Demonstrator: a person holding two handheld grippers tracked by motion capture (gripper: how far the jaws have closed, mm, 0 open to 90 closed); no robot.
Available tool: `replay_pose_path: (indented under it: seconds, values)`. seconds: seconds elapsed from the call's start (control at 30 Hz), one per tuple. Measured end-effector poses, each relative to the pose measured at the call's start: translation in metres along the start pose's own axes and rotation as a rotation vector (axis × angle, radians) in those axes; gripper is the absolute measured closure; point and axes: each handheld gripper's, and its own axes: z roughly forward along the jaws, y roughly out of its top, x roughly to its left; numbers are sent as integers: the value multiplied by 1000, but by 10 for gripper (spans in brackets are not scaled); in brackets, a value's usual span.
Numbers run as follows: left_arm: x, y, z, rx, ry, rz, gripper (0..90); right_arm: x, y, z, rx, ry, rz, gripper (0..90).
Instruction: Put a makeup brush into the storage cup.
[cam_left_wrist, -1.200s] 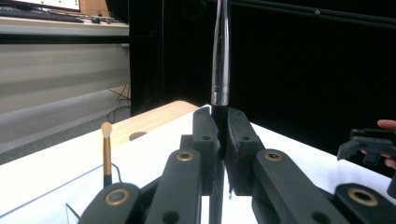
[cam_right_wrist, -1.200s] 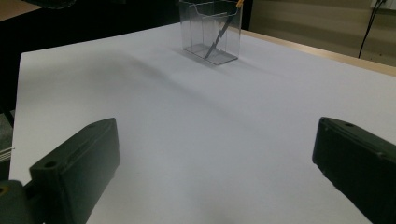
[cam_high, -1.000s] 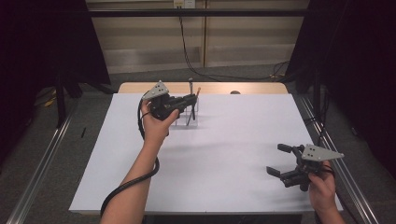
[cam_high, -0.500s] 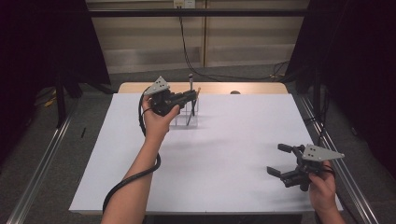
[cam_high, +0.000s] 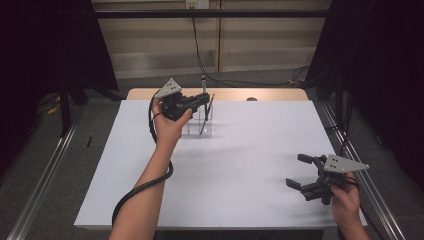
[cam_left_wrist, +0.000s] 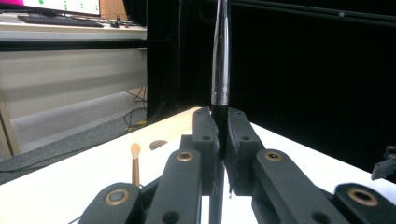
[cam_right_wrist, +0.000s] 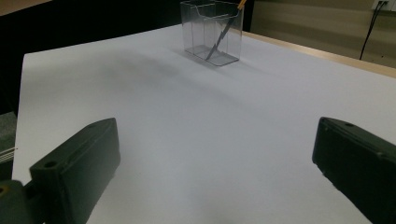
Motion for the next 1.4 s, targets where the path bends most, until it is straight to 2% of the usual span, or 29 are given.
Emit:
replay_pose_path:
  seconds: [0.7,1.4]
  values:
    - [10,-1,2,-16,57,-7,840,0,0,-1,-2,0,-4,7]
    - [20,-9,12,-23,105,-15,839,-1,1,-1,-10,2,-4,7]
